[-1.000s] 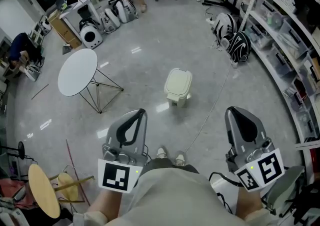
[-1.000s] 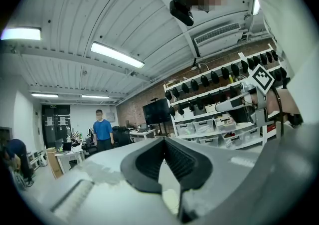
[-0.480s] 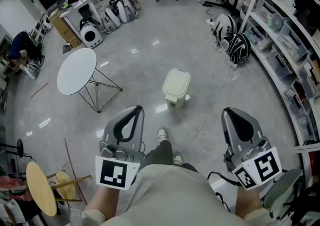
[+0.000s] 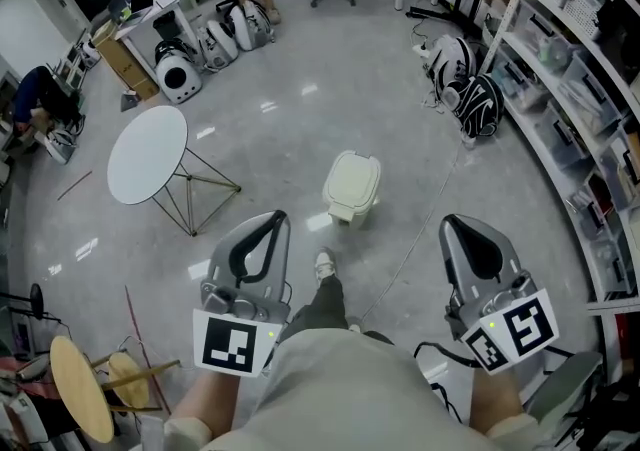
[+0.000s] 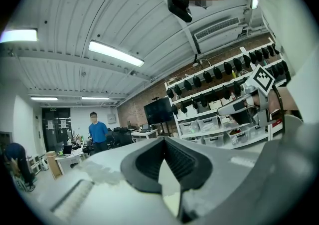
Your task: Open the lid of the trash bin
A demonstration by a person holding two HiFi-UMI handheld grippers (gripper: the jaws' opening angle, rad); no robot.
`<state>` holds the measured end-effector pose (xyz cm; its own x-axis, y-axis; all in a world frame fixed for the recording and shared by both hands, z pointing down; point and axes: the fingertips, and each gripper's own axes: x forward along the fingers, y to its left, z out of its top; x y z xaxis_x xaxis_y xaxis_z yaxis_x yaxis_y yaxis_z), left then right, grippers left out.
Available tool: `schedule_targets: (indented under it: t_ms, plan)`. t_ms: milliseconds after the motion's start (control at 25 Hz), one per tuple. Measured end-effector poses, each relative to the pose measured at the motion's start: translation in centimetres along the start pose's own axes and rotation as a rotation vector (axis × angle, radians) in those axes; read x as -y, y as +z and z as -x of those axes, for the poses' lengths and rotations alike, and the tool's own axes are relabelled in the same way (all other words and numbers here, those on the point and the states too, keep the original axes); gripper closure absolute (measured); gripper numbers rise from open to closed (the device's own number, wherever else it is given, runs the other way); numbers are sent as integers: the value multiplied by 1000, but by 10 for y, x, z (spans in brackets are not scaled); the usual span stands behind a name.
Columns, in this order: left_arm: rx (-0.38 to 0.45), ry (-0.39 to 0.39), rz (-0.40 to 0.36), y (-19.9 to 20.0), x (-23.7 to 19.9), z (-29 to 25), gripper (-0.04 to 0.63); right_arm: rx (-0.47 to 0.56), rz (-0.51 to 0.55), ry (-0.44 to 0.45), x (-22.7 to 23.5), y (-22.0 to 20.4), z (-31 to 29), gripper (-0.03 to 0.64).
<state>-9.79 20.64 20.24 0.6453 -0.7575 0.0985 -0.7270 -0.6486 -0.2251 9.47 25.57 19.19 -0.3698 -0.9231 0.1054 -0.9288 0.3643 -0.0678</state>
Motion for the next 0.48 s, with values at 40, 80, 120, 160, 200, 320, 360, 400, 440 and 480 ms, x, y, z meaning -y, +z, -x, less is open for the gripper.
schedule_targets:
  t_ms: [40,80,120,160,200,320,360,400,440,480]
  plan:
    - [-3,-1,5,-3,-5,-8,594,-7,-2,-2,5,-1,-9,614]
    - [-6,-3,8,-5,-11,-16,594,-14,-3,-3,9,-3,-19,614]
    - [-9,-5,10,-8,-18,-25,594,-22,-3,-4,14,-4,-30,614]
    - [-12,-8,12,-12,-25,-34,594,-30,-3,-6,18,-5,-42,614]
    - [-17,-10,14,-15,-33,-43,594,-38,-3,-7,22,-6,-54,614]
    - [-32,-14,19,-25,-59,-73,594,-67,-5,-14,38,-7,-93,614]
    - [-37,-16,22,-27,-68,-84,594,-79,-5,-16,44,-8,-106,614]
    - [-43,-18,25,-30,-78,-94,594,-91,-6,-18,50,-9,-119,614]
    - [-48,-20,28,-34,-88,-105,594,-104,-6,-20,55,-10,-133,614]
    - [-53,-21,33,-37,-99,-116,594,-116,-7,-21,60,-10,-148,614]
